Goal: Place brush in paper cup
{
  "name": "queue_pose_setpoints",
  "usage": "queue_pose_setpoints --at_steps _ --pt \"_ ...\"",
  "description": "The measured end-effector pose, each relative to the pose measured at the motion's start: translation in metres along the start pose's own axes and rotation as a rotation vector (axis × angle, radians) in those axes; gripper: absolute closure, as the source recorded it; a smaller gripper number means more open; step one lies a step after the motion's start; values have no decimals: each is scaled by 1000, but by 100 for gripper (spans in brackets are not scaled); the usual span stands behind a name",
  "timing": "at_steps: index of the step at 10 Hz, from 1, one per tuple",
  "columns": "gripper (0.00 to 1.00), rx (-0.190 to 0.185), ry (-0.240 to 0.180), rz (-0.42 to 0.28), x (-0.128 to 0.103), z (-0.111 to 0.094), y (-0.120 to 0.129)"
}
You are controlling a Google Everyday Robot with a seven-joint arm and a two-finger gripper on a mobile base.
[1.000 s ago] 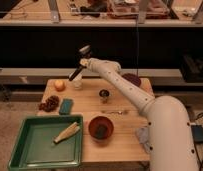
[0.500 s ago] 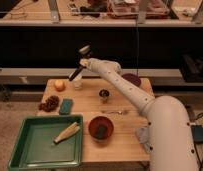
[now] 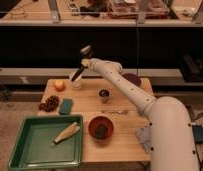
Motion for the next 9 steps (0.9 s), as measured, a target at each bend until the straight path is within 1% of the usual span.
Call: queue_pose_setpoints --at_steps 1,2,3,4,5,6,8,9 --pt "100 8 0 1 1 -4 9" --pt "100 20 2 9 4 -10 22" --pt "100 34 9 18 11 -16 36" --pt "100 66 14 30 19 -20 47" --pt "100 86 16 33 24 -21 48" --pt "100 114 15 32 32 -22 44" --pt "100 180 -7 16 38 -15 27" --pt "100 199 -18 4 38 -10 22"
